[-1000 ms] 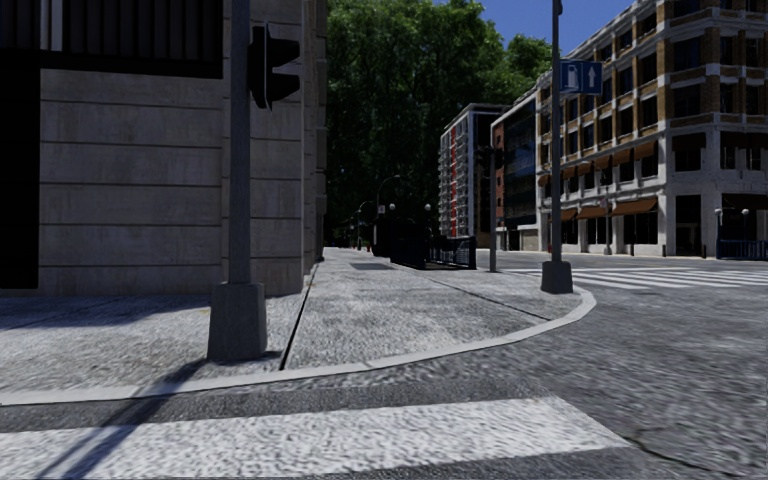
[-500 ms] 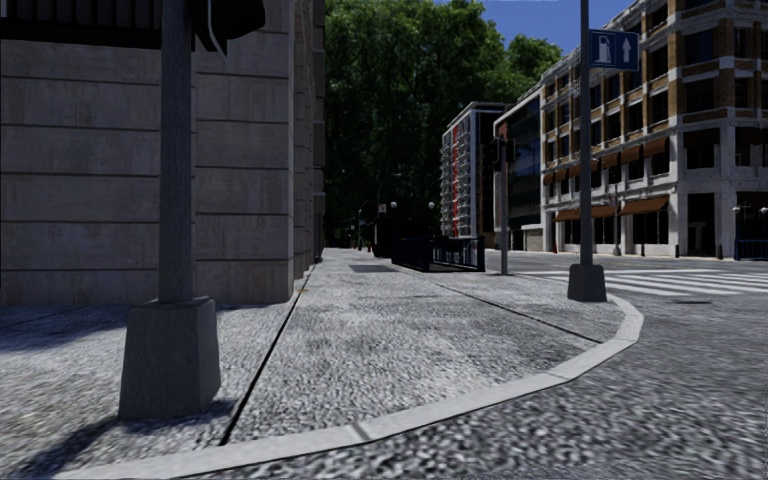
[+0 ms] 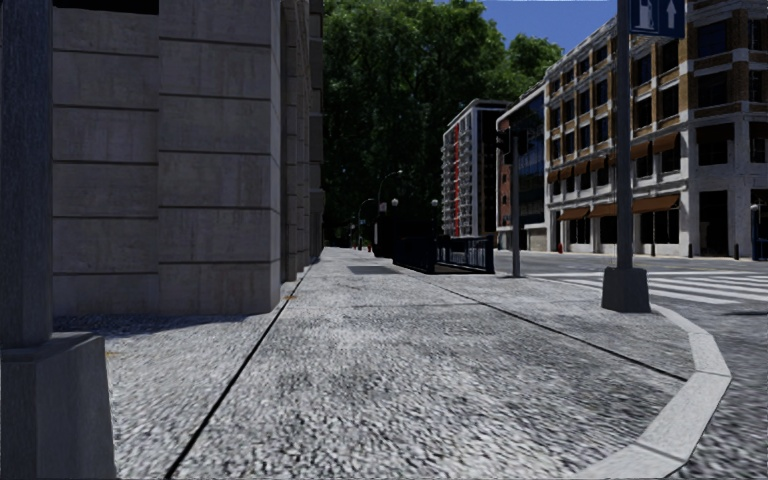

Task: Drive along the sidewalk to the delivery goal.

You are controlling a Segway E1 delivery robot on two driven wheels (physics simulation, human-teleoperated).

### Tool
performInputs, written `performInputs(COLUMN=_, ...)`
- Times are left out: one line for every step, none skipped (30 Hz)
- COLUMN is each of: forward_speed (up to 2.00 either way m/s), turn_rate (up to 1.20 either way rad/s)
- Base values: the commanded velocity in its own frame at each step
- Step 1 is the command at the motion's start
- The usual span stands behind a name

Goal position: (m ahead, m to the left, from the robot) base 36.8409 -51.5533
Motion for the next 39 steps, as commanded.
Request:
performInputs(forward_speed=1.68, turn_rate=0.0)
performInputs(forward_speed=1.68, turn_rate=0.0)
performInputs(forward_speed=1.67, turn_rate=0.0)
performInputs(forward_speed=1.66, turn_rate=0.0)
performInputs(forward_speed=1.65, turn_rate=0.0)
performInputs(forward_speed=1.65, turn_rate=0.0)
performInputs(forward_speed=1.65, turn_rate=0.0)
performInputs(forward_speed=1.64, turn_rate=0.0)
performInputs(forward_speed=1.64, turn_rate=0.0)
performInputs(forward_speed=1.64, turn_rate=0.0)
performInputs(forward_speed=1.64, turn_rate=0.0)
performInputs(forward_speed=1.64, turn_rate=0.0)
performInputs(forward_speed=1.64, turn_rate=0.0)
performInputs(forward_speed=1.64, turn_rate=0.0)
performInputs(forward_speed=1.64, turn_rate=0.0)
performInputs(forward_speed=1.64, turn_rate=0.0)
performInputs(forward_speed=1.64, turn_rate=0.0)
performInputs(forward_speed=1.64, turn_rate=0.0)
performInputs(forward_speed=1.64, turn_rate=0.0)
performInputs(forward_speed=1.64, turn_rate=0.0)
performInputs(forward_speed=1.64, turn_rate=0.0)
performInputs(forward_speed=1.64, turn_rate=0.0)
performInputs(forward_speed=1.64, turn_rate=0.0)
performInputs(forward_speed=1.64, turn_rate=0.0)
performInputs(forward_speed=1.64, turn_rate=0.0)
performInputs(forward_speed=1.64, turn_rate=0.0)
performInputs(forward_speed=1.64, turn_rate=0.0)
performInputs(forward_speed=1.64, turn_rate=0.0)
performInputs(forward_speed=1.64, turn_rate=0.0)
performInputs(forward_speed=1.64, turn_rate=0.0)
performInputs(forward_speed=1.64, turn_rate=0.0)
performInputs(forward_speed=1.64, turn_rate=-0.01)
performInputs(forward_speed=1.64, turn_rate=-0.01)
performInputs(forward_speed=1.64, turn_rate=-0.05)
performInputs(forward_speed=1.75, turn_rate=-0.15)
performInputs(forward_speed=1.75, turn_rate=-0.15)
performInputs(forward_speed=2.0, turn_rate=-0.25)
performInputs(forward_speed=2.0, turn_rate=-0.29)
performInputs(forward_speed=2.0, turn_rate=-0.35)
